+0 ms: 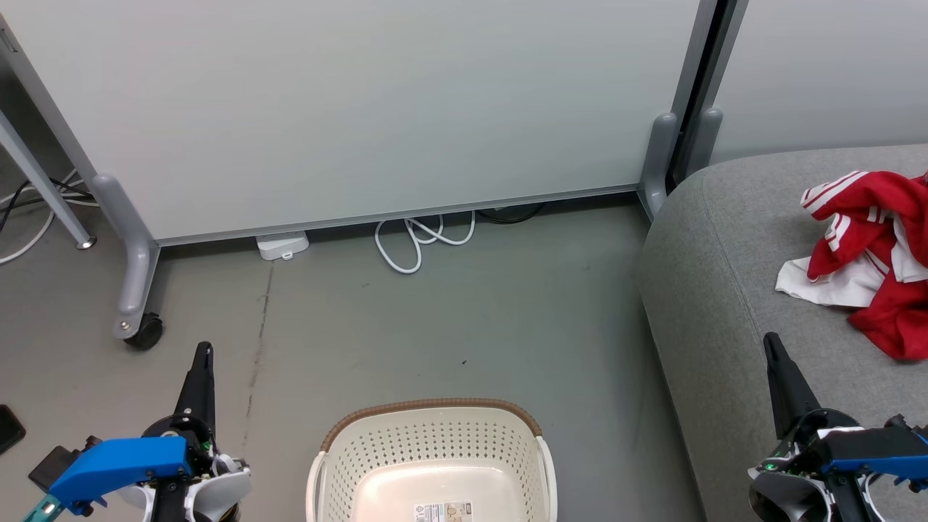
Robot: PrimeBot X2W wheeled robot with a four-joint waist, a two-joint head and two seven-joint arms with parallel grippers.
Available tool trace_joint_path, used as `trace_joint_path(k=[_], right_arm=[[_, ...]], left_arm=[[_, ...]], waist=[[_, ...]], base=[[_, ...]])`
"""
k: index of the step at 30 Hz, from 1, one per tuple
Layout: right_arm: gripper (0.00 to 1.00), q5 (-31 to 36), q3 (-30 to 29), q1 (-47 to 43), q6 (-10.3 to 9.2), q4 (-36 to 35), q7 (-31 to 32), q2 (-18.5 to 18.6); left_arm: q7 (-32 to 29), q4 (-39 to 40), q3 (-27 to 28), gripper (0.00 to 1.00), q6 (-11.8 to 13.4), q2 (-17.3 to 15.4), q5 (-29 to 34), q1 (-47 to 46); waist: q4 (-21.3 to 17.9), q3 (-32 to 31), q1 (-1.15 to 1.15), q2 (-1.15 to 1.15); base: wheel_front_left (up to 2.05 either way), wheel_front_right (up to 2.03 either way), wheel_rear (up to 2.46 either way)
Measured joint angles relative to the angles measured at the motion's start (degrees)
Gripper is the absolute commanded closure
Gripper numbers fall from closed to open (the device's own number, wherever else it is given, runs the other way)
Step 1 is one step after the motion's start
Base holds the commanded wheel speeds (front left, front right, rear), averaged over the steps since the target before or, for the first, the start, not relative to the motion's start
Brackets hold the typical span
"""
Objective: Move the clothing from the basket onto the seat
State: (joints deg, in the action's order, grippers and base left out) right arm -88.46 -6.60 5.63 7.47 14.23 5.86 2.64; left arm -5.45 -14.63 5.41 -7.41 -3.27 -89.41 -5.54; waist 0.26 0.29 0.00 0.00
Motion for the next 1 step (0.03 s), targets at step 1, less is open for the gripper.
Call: trace_joint_path(k=[1], right_arm=[[1.00,-0.4,0.0,0.0,0.00,0.0,0.1,0.0]], left_arm=[[-0.1,0.0,0.1,1.00,0.0,0.0,-0.4,0.0]], waist=[[0.0,0.0,0.00,0.00]], base=[[0.00,0.00,0.00]])
